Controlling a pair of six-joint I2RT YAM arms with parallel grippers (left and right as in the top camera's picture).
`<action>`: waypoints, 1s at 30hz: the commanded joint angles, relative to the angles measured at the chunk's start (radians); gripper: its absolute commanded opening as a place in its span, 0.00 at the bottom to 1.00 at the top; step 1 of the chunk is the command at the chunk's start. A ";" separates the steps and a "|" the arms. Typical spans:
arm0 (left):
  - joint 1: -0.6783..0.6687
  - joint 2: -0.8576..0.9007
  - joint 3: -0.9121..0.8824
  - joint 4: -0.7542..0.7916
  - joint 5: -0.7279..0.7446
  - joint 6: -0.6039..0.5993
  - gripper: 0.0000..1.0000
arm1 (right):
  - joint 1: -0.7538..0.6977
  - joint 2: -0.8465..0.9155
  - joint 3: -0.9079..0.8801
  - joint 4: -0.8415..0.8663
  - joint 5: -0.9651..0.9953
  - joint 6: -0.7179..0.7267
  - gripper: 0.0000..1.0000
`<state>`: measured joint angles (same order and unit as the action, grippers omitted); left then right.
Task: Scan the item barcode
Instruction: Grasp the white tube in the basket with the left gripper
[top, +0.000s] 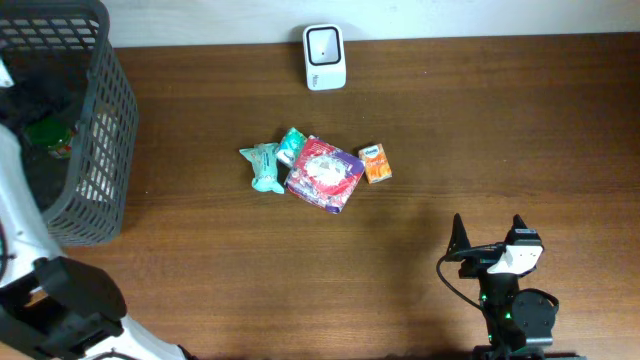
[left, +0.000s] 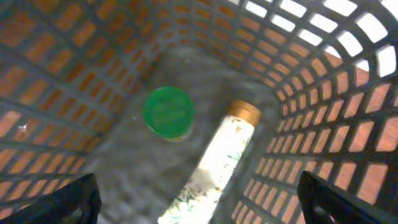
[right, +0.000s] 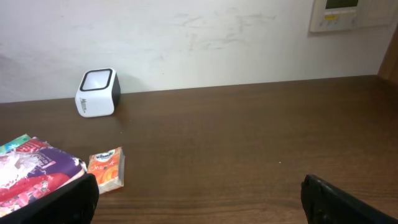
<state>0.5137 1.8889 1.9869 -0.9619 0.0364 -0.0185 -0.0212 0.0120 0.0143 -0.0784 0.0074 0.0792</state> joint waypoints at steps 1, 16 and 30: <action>0.080 0.030 0.003 -0.051 0.211 0.111 0.99 | -0.005 -0.006 -0.009 -0.003 0.008 -0.001 0.99; 0.090 0.324 -0.006 -0.165 0.140 0.309 0.95 | -0.005 -0.006 -0.009 -0.003 0.008 -0.001 0.99; 0.013 0.440 -0.006 -0.113 0.076 0.379 0.56 | -0.005 -0.006 -0.009 -0.003 0.008 -0.001 0.99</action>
<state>0.5240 2.3013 1.9820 -1.0733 0.1486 0.3489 -0.0212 0.0120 0.0143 -0.0788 0.0071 0.0788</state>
